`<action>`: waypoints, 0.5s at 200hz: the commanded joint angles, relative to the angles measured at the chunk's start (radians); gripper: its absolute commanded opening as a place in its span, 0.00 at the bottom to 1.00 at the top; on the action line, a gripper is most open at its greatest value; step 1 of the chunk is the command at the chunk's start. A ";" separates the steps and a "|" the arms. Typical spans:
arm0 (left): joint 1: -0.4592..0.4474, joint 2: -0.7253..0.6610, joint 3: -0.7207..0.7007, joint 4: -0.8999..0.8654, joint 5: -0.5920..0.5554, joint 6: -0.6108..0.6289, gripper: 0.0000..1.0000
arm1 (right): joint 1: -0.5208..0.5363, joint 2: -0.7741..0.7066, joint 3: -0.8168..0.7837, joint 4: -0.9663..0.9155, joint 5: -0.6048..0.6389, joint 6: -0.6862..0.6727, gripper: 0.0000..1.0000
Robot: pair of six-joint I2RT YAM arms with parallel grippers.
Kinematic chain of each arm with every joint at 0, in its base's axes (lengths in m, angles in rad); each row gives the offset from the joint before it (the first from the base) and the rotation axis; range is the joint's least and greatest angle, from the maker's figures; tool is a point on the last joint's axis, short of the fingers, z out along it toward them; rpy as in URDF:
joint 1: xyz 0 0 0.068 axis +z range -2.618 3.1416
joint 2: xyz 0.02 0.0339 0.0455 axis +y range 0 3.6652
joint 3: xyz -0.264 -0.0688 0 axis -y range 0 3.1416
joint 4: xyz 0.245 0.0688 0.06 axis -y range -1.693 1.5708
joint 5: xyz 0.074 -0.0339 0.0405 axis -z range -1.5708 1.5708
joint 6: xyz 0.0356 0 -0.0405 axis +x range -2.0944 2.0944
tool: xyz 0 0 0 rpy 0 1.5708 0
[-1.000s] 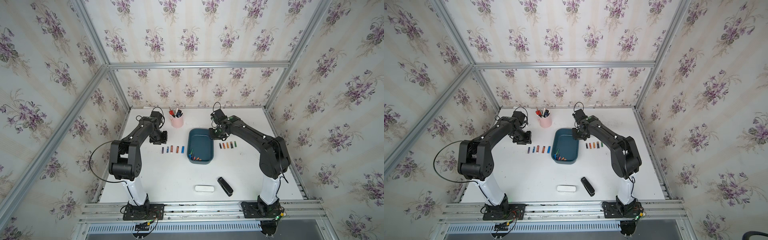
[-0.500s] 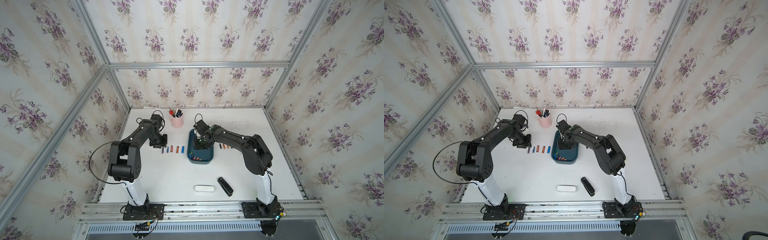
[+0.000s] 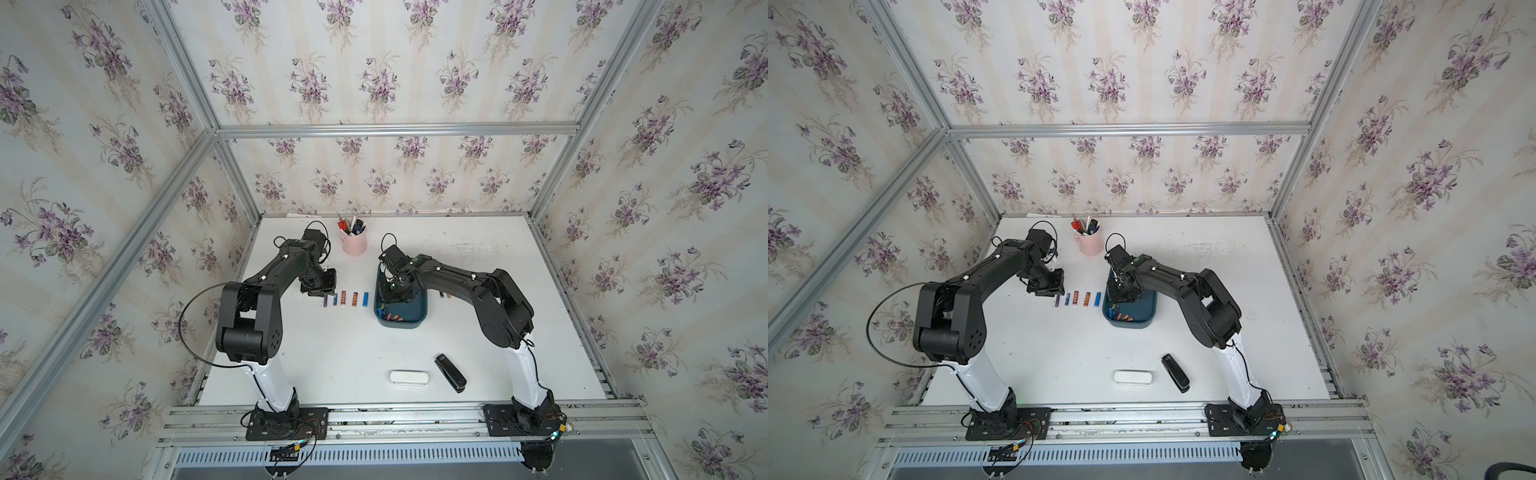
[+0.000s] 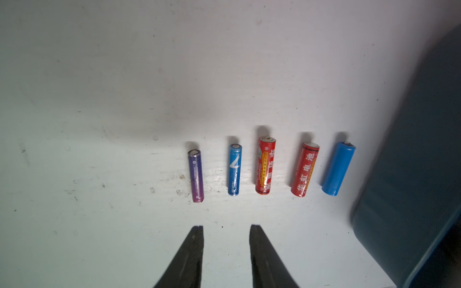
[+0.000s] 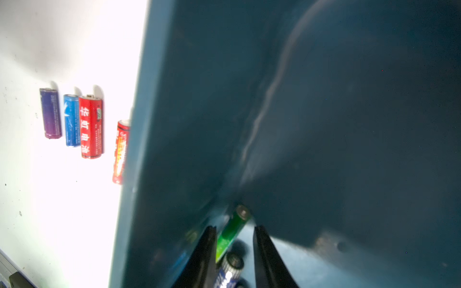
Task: Take the batteries out of the storage box
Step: Pick up the battery from the storage box.
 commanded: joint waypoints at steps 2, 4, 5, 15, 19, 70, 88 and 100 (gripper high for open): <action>-0.001 -0.004 -0.004 0.000 0.001 0.001 0.37 | 0.002 0.011 0.009 0.002 0.002 0.006 0.31; -0.001 -0.004 -0.004 0.000 0.001 0.002 0.37 | 0.002 0.013 0.011 0.001 0.003 0.005 0.31; -0.001 -0.004 -0.003 -0.001 0.001 0.002 0.37 | 0.003 0.013 0.012 0.000 0.005 0.005 0.31; -0.001 -0.003 -0.003 0.000 0.002 0.002 0.37 | 0.005 0.023 0.019 -0.018 0.023 -0.004 0.31; -0.001 -0.004 -0.003 -0.002 0.002 0.002 0.37 | 0.004 0.027 0.023 -0.025 0.032 -0.008 0.31; -0.004 -0.006 -0.001 0.000 0.003 0.001 0.36 | 0.014 0.063 0.036 -0.101 0.098 -0.051 0.28; -0.005 -0.008 -0.003 -0.001 0.003 0.001 0.36 | 0.017 0.069 0.048 -0.131 0.136 -0.064 0.27; -0.005 -0.007 -0.003 0.000 0.003 -0.001 0.36 | 0.017 0.078 0.061 -0.157 0.154 -0.077 0.25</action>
